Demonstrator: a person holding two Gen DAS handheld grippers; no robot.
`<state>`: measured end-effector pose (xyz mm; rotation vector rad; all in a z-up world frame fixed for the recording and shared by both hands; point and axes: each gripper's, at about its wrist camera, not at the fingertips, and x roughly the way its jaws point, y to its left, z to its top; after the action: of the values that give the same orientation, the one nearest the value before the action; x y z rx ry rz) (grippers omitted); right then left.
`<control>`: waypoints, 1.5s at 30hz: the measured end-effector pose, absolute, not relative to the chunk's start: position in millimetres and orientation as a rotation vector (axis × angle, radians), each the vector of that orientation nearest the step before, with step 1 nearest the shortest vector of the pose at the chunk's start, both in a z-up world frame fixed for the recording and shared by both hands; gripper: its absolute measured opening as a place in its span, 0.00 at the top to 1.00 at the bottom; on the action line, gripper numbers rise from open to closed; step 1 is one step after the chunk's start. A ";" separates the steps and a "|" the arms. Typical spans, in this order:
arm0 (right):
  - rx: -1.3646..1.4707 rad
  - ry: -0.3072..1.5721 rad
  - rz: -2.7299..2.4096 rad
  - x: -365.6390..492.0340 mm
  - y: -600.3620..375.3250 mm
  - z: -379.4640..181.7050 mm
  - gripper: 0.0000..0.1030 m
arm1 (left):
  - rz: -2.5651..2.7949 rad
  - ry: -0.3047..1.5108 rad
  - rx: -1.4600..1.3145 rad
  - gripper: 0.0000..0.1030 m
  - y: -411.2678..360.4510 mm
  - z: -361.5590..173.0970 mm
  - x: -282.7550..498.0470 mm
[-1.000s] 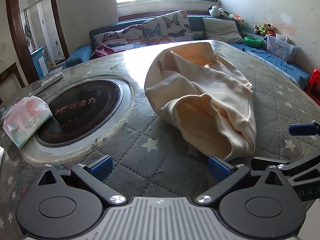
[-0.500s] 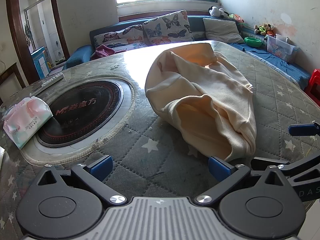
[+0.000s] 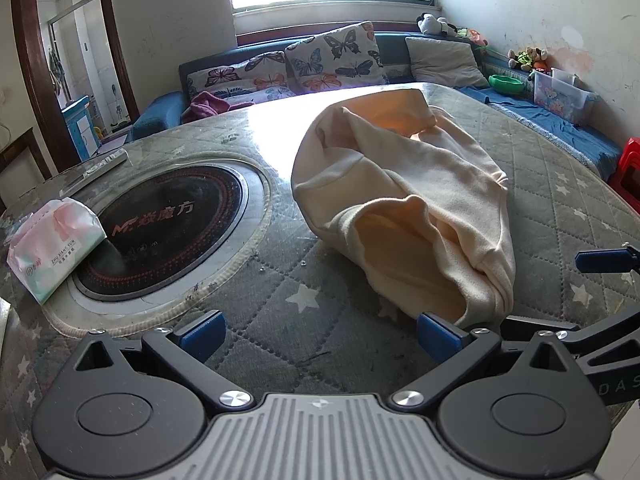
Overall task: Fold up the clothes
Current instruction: 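Grasp the shirt edge with the right gripper while the left gripper grasps another edge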
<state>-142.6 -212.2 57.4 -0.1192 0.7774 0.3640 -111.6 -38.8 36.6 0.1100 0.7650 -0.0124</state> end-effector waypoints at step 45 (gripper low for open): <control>-0.169 0.700 0.439 -18.8 -189.7 97.8 0.12 | -0.045 0.756 0.118 0.01 -14.7 60.7 18.8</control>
<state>-18.8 -189.7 97.8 -0.1686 0.6997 0.4388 18.8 -14.7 60.7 0.1182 0.7557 -0.0454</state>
